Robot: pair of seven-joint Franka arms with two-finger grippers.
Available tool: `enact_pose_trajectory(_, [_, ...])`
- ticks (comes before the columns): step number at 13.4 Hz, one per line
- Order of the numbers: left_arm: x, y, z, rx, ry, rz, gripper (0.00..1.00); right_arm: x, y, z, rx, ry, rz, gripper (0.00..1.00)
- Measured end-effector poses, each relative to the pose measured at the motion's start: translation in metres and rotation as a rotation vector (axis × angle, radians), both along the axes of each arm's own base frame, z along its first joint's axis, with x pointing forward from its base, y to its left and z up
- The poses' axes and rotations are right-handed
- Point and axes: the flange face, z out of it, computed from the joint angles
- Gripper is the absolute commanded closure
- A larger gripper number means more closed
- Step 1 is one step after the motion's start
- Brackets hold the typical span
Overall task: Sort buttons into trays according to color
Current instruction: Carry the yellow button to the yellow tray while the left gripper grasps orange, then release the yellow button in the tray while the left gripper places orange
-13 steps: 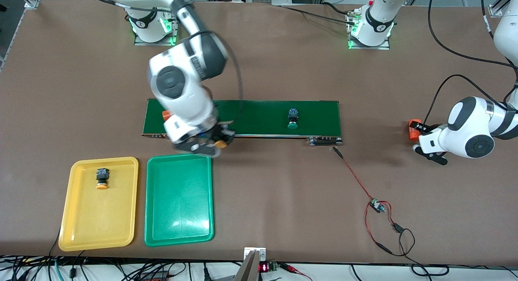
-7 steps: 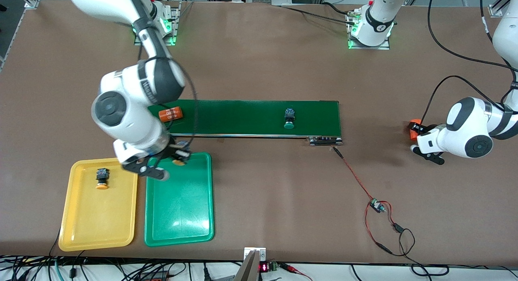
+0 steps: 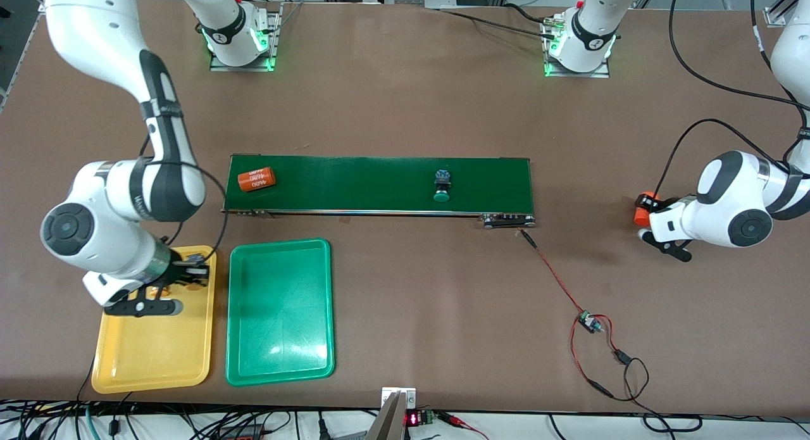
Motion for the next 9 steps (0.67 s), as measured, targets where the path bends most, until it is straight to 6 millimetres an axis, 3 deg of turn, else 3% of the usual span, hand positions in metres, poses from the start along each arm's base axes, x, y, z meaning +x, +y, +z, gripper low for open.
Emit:
enact_pose_trajectory(3, [0.005,-0.052,0.038,-0.051,-0.013,-0.156,0.81,0.006,-0.036,-0.035,-0.053,0.002,0.046,1.00])
enact_pose_trajectory(5, [0.004,-0.089,0.055,-0.084,-0.006,-0.277,0.79,0.008,-0.040,-0.065,-0.063,0.006,0.055,1.00])
enact_pose_trajectory(6, [0.001,-0.136,0.063,-0.106,-0.007,-0.394,0.79,0.008,-0.039,-0.093,-0.067,0.013,0.062,1.00])
enact_pose_trajectory(7, [-0.002,-0.158,0.063,-0.111,-0.005,-0.441,0.79,0.008,-0.039,-0.103,-0.069,0.018,0.064,0.69])
enact_pose_trajectory(8, [-0.006,-0.184,0.066,-0.120,-0.006,-0.492,0.79,0.007,-0.039,-0.112,-0.071,0.028,0.064,0.01])
enact_pose_trajectory(9, [-0.012,-0.212,0.073,-0.131,-0.013,-0.540,0.77,0.006,-0.041,-0.117,-0.072,0.034,0.063,0.00])
